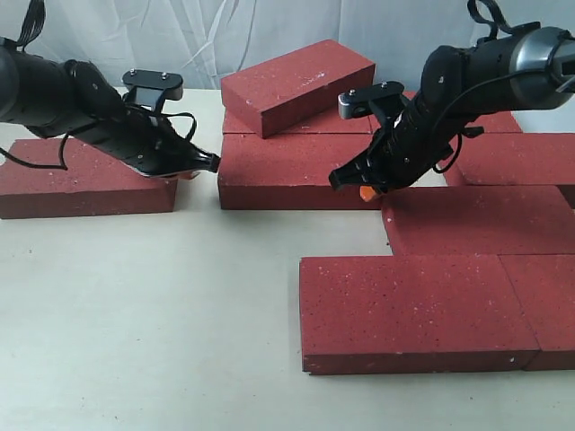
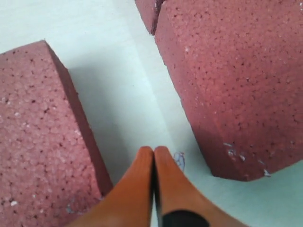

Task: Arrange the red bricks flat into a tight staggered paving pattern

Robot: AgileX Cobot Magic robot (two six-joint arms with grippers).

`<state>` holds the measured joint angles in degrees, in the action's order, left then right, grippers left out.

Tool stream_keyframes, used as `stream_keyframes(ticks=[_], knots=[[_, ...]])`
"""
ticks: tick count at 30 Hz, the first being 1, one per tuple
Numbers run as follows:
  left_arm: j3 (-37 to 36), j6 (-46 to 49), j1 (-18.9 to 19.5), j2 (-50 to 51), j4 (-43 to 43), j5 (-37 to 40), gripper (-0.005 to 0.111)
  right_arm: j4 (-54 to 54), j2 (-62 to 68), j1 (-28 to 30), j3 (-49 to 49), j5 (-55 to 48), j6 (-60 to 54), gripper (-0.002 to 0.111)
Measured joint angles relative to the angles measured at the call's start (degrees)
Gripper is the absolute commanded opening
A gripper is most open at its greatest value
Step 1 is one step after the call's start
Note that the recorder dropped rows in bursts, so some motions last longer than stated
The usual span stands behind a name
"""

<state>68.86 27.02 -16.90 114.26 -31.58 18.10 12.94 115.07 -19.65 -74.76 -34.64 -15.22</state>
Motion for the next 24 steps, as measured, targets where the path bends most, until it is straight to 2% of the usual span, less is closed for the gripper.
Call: stream_keyframes(ticks=[4,12,24], knots=[[0.00,0.53,-0.38,1.04,-1.80,-0.91,0.000,0.52,-3.08,0.00,0.00,0.12,0.00,-0.001],[2.88,1.72,-4.24,1.97,-2.71,-3.54,0.000,0.45,-6.87,0.00,0.00,1.03,0.00,-0.001],[4.63,1.87,-4.80,5.40,-5.20,-2.47,0.000,-0.34,-6.85,0.00,0.00,1.44,0.00,-0.001]])
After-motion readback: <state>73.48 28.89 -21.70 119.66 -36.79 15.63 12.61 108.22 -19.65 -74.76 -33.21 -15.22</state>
